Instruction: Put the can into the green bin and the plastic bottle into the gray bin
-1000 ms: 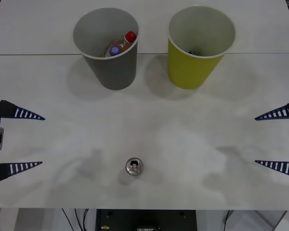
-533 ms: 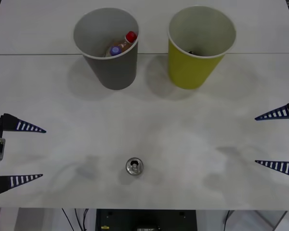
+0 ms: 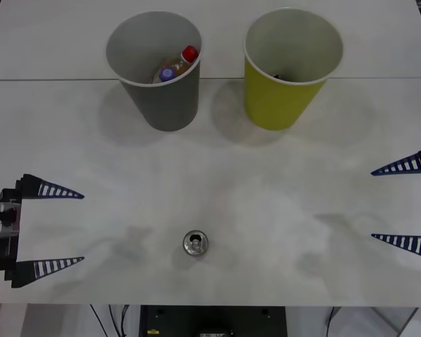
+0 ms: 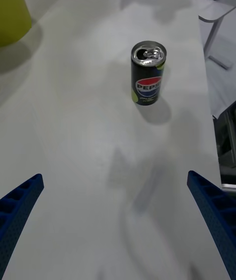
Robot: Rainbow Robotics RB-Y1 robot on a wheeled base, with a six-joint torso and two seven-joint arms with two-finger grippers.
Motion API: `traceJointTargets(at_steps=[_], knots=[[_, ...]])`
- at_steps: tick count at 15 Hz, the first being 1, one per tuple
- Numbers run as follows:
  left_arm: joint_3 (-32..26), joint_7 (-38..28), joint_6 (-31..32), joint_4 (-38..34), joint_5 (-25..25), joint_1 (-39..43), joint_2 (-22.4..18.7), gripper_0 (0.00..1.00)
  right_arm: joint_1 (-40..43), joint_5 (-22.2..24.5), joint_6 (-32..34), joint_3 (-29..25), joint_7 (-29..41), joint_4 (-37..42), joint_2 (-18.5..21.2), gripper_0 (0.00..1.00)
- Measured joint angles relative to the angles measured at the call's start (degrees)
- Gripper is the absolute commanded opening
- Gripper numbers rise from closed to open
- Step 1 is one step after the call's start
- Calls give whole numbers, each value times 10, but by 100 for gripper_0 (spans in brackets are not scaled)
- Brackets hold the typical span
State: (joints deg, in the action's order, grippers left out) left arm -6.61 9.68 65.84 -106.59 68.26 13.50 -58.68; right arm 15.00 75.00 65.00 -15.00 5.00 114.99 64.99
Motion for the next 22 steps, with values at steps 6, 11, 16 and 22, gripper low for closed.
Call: traceJointTargets(at_steps=[6,11,16,22], knots=[[89,115,3,118,-66,-66,38,100,0,0,0,0,0,0,0,100],[131,192,20,204,-92,-104,87,100,0,0,0,0,0,0,0,100],[168,230,46,271,-107,-142,125,100,0,0,0,0,0,0,0,100],[192,242,61,304,-107,-161,173,100,0,0,0,0,0,0,0,100]])
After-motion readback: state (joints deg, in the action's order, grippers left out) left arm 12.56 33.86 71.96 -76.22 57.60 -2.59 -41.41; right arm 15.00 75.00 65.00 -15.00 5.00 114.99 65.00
